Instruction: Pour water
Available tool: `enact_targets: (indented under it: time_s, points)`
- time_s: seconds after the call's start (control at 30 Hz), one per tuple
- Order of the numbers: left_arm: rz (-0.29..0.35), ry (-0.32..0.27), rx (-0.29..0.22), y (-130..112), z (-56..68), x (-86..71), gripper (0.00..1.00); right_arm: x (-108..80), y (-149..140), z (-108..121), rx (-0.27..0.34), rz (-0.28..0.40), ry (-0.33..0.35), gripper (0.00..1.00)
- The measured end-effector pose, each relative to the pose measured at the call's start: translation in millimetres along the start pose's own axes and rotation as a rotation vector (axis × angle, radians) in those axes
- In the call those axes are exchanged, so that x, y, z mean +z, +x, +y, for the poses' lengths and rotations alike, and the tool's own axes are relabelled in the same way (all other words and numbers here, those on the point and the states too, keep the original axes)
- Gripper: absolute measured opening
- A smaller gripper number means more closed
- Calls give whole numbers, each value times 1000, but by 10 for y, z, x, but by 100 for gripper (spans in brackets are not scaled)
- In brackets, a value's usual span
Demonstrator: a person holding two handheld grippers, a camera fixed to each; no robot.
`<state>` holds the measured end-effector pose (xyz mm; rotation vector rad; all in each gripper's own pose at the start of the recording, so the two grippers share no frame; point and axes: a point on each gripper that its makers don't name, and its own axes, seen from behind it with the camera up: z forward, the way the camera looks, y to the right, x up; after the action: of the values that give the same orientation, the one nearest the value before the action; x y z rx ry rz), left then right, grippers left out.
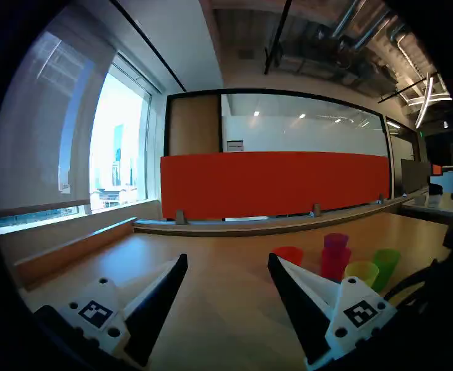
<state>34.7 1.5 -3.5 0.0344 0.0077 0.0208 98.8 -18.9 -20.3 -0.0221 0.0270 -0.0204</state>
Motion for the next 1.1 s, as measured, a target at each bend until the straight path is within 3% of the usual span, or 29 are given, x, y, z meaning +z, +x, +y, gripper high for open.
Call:
enact_targets:
  time_s: [0.37,0.77,1.1]
  points:
    - [7,9,-43,-151,-103,6,96,17,20,-26,0,-5,-16,99]
    - [25,20,-5,-196,-130,18,97,-23,109,3,22,1,-28,99]
    - [9,33,-18,-281,-177,37,97,-9,85,9,24,-2,-28,99]
